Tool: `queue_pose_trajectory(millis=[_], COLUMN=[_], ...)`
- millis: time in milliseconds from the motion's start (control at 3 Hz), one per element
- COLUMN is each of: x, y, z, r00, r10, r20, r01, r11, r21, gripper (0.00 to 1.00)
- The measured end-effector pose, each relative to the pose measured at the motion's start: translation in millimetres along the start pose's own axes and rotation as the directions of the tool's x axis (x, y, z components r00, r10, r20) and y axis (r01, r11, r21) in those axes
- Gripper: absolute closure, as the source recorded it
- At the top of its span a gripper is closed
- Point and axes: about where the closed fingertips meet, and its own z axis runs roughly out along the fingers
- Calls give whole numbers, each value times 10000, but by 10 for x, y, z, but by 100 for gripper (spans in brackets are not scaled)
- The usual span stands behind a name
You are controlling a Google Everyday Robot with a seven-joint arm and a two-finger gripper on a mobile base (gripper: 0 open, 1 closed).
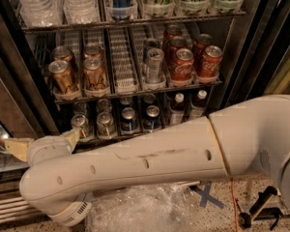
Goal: Pick orange can from middle shelf of fridge
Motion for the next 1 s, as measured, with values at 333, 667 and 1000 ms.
queue_pose_trajectory(millis=[333, 667, 1000], x=[-80, -252, -445], y=[-211, -502, -755], z=[-76, -301, -521], r00=[9994, 9958, 9866], r10=[-181, -547, -1043], r20=[291, 738, 1252], r01=[133, 278, 361], r11=[9873, 9450, 8892], r21=[1584, 3259, 4560], gripper=[0, 0, 0])
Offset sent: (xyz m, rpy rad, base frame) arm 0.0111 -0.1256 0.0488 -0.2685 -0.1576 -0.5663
